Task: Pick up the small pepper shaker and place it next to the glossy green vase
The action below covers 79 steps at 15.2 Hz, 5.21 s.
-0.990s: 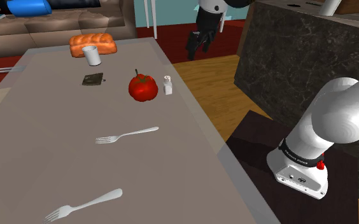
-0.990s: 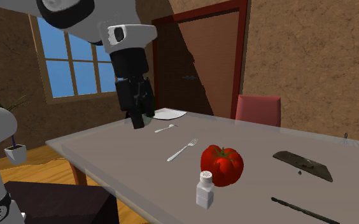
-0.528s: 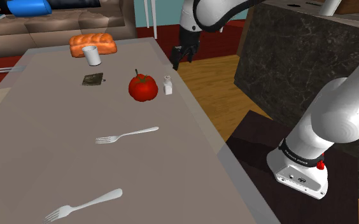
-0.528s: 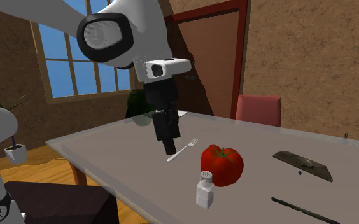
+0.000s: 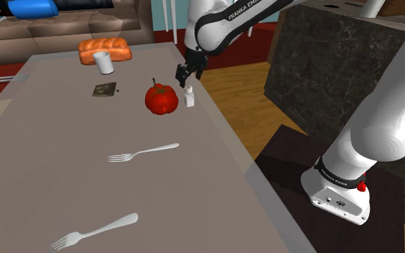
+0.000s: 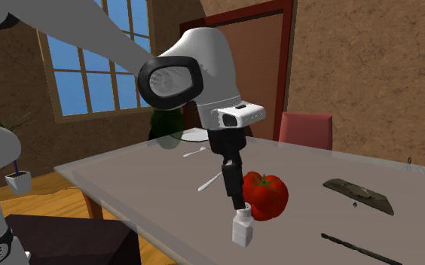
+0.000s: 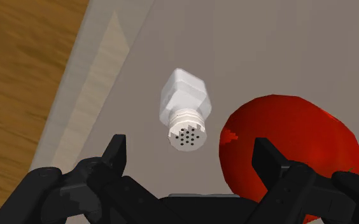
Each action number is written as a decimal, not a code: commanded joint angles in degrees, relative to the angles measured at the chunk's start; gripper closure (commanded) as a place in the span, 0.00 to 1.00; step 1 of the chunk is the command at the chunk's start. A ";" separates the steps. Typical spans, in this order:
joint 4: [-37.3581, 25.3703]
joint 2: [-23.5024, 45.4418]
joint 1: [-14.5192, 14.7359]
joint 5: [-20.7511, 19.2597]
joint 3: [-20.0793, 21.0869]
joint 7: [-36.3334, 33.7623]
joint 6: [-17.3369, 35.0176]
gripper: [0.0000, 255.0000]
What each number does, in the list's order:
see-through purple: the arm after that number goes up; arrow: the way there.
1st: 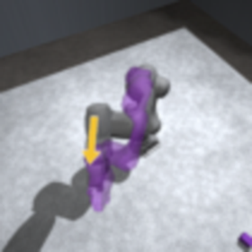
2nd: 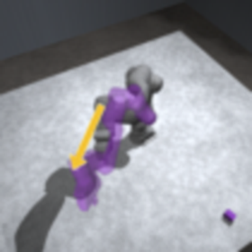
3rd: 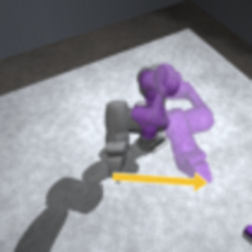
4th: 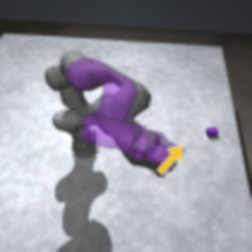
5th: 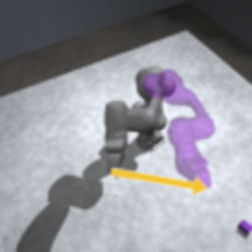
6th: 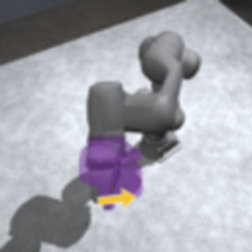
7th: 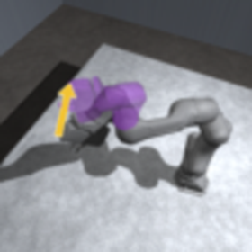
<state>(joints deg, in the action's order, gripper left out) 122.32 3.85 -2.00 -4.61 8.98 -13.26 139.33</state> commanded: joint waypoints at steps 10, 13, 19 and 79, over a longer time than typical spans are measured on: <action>-0.23 5.24 0.12 -1.67 -0.37 -1.20 5.00 0.00; -0.23 5.24 0.12 -1.67 -0.37 -1.20 5.00 0.00; -0.22 5.24 0.12 -1.67 -0.37 -1.20 5.01 1.00; -34.33 -2.28 0.00 1.82 0.22 2.47 -36.43 1.00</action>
<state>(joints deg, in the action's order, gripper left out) 88.80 1.49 -1.99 -2.78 9.20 -10.83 103.65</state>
